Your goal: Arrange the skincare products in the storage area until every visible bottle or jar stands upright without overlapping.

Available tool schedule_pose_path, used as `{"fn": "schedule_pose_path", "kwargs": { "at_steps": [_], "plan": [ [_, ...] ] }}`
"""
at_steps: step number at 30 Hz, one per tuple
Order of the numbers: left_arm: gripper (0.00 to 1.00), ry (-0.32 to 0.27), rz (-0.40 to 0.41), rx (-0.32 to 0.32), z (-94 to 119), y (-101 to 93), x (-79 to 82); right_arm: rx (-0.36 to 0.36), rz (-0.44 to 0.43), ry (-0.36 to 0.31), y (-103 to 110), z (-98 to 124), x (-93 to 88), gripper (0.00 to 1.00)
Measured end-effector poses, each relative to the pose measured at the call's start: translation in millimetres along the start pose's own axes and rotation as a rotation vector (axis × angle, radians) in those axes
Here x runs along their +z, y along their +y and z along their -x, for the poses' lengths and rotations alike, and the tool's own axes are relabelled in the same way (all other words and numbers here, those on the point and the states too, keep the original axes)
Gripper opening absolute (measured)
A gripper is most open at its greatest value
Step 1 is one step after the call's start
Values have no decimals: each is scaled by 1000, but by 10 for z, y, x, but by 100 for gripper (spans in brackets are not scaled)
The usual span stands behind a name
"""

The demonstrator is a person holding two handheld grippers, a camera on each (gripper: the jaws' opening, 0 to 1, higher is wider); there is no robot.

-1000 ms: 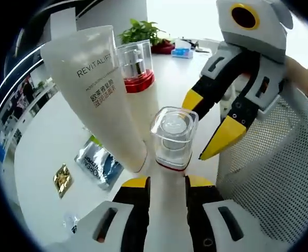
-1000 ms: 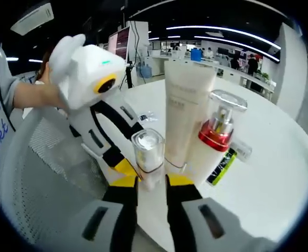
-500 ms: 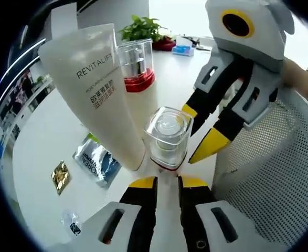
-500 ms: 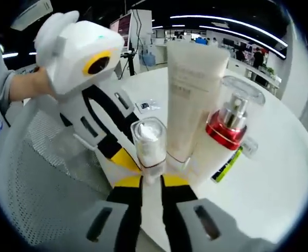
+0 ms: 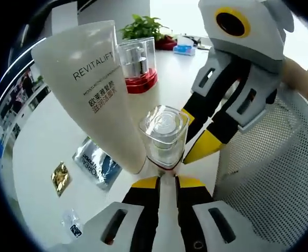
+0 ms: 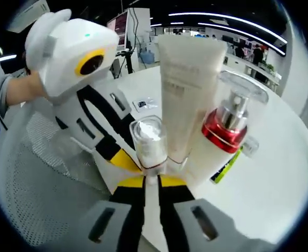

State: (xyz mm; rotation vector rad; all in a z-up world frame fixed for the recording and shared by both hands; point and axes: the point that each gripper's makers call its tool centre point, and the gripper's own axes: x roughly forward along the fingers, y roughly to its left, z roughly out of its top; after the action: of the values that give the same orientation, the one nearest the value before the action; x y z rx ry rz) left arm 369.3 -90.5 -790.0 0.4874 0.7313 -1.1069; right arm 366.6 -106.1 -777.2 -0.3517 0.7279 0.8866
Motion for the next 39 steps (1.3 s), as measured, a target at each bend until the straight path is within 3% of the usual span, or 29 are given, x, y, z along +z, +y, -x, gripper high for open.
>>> {"fn": "schedule_pose_path", "kwargs": {
  "at_steps": [39],
  "plan": [
    [8, -8, 22, 28, -103, 79, 9, -30, -13, 30, -124, -76, -46, 7]
  ]
}}
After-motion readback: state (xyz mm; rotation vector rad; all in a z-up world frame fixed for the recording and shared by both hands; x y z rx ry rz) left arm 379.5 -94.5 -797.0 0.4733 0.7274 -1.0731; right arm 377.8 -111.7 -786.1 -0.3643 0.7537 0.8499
